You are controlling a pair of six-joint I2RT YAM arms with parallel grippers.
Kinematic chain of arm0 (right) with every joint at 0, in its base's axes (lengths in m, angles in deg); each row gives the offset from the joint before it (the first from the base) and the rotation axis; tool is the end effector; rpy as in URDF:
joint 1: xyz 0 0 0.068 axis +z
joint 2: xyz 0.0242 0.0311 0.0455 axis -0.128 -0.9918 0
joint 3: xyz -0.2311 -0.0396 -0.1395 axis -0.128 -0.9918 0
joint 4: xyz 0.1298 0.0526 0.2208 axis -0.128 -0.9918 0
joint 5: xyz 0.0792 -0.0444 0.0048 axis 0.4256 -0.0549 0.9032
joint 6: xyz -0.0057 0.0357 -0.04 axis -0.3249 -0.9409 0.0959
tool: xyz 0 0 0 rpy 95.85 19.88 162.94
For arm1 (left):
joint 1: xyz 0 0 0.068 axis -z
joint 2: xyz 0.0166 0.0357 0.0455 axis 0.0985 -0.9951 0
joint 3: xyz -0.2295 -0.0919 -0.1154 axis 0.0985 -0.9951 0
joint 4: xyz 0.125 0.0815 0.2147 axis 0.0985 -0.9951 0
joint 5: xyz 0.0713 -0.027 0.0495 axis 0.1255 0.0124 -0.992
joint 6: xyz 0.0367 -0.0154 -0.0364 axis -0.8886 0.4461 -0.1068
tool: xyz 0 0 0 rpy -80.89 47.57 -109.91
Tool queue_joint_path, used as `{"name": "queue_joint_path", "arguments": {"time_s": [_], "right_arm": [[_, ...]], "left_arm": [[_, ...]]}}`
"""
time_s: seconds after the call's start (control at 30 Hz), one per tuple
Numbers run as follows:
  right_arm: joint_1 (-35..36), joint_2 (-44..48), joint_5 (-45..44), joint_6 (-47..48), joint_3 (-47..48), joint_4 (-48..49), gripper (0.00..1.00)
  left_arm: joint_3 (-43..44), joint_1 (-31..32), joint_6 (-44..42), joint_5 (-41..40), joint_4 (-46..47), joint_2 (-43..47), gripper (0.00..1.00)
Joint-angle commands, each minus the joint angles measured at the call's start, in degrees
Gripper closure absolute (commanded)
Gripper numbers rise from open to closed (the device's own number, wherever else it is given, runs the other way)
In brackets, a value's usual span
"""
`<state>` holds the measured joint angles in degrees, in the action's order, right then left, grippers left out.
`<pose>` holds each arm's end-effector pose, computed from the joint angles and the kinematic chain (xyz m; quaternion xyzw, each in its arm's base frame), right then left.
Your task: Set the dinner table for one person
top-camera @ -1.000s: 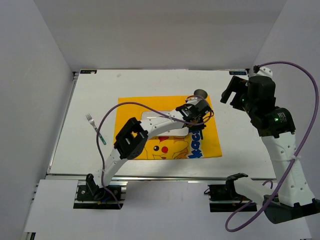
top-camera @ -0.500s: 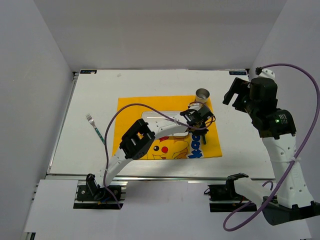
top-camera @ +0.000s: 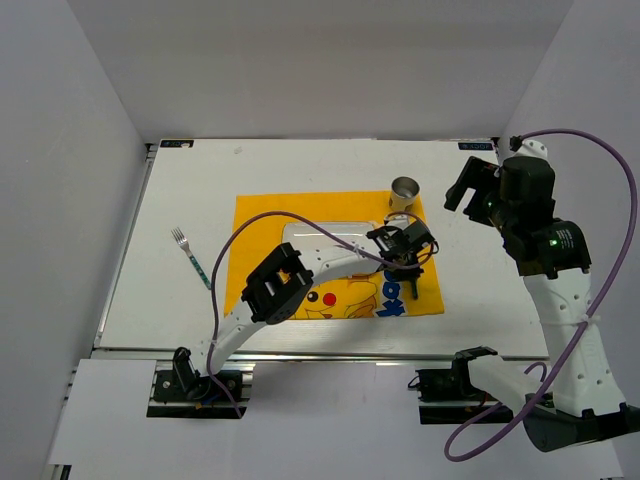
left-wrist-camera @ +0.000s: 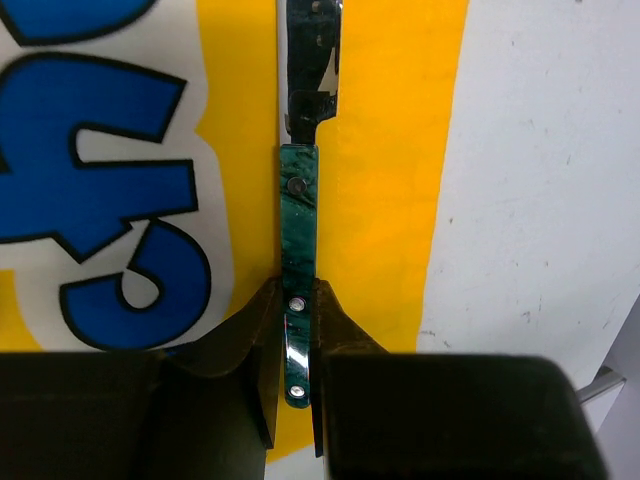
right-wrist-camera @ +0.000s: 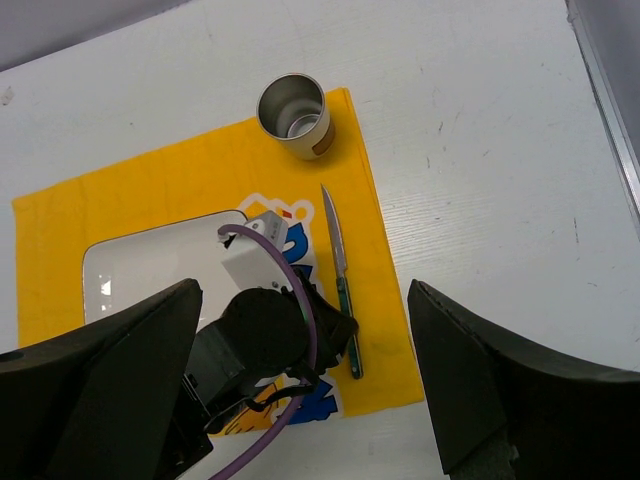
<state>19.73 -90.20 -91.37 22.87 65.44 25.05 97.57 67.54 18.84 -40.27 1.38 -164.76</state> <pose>0.1804 0.0306 0.4414 0.1389 0.8285 0.0585 0.5394 0.2518 -0.4607 0.1552 -0.0435 0.9594 -0.2107 0.1825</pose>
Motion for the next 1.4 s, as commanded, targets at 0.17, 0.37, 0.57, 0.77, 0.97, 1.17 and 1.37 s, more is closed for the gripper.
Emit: {"name": "queue_joint_path", "arguments": {"time_s": [0.17,0.37,0.57,0.77,0.97,1.17,1.37], "right_arm": [[-0.2,1.3,1.3,0.0,0.1,2.2,0.11],[-0.3,1.5,2.2,0.1,0.1,2.2,0.11],[-0.4,1.6,2.9,0.2,0.4,2.2,0.11],[-0.3,1.4,3.5,0.2,1.7,2.2,0.11],[-0.3,3.0,6.1,0.6,2.3,4.2,0.11],[-0.3,5.2,13.7,2.4,-4.5,10.1,0.11],[-0.3,4.6,21.7,2.6,-8.3,13.0,0.11]], "left_arm": [[-1.5,0.8,-0.1,2.2,-1.4,3.1,1.0],[-1.7,0.8,0.3,1.8,-2.1,3.0,0.82],[-2.8,0.8,0.9,1.7,-1.9,4.4,0.39],[-3.5,0.8,0.6,0.4,-3.0,8.1,0.2],[-7.8,-1.1,-1.4,-5.3,-4.7,18.2,0.02],[-15.5,-13.7,0.4,-17.3,-18.4,32.9,0.02],[-40.8,-39.4,-8.1,-14.3,-14.0,52.3,0.02]]}}
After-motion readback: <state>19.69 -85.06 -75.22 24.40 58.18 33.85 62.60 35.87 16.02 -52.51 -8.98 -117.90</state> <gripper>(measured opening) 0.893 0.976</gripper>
